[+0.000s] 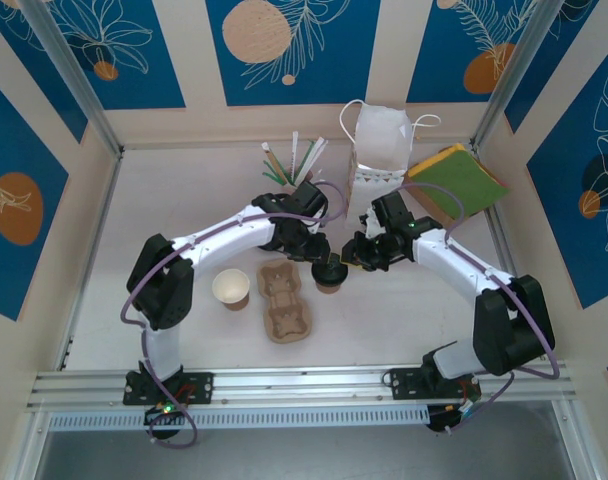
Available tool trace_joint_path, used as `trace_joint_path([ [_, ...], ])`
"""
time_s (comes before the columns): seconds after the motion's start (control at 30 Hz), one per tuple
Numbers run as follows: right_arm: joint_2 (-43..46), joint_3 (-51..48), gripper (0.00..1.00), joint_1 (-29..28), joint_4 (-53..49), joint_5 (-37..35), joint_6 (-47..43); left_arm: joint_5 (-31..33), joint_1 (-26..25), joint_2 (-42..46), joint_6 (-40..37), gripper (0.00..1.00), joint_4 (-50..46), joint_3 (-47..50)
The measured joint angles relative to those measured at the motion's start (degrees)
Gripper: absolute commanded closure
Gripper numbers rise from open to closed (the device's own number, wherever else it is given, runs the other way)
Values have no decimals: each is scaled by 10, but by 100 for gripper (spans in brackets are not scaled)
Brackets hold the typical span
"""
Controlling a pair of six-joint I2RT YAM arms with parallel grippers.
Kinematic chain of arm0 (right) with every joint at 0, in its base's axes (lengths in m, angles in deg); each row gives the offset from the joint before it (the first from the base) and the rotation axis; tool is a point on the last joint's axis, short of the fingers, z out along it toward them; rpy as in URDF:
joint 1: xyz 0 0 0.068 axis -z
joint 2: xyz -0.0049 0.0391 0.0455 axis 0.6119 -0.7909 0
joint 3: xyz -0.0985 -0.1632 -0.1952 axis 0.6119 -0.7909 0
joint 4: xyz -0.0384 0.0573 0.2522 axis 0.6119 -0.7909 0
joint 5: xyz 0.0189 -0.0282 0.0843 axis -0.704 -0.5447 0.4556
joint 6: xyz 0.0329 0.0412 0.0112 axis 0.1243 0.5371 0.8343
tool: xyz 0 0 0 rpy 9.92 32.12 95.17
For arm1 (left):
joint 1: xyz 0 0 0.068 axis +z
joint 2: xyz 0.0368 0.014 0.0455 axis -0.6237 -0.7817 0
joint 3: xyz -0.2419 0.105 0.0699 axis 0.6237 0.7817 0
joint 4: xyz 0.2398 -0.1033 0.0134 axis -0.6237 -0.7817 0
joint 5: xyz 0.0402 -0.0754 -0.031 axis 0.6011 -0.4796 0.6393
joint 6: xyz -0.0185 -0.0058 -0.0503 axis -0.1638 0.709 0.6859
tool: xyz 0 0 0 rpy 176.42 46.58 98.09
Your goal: Pack the takeout coffee
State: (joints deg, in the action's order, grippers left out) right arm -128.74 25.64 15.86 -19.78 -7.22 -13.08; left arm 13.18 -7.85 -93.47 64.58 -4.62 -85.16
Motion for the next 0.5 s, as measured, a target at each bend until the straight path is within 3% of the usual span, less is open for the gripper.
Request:
trace_joint_path([
  [0.5, 10, -15, 77, 2, 19, 3, 0, 2, -1, 22, 11, 77, 41, 38],
])
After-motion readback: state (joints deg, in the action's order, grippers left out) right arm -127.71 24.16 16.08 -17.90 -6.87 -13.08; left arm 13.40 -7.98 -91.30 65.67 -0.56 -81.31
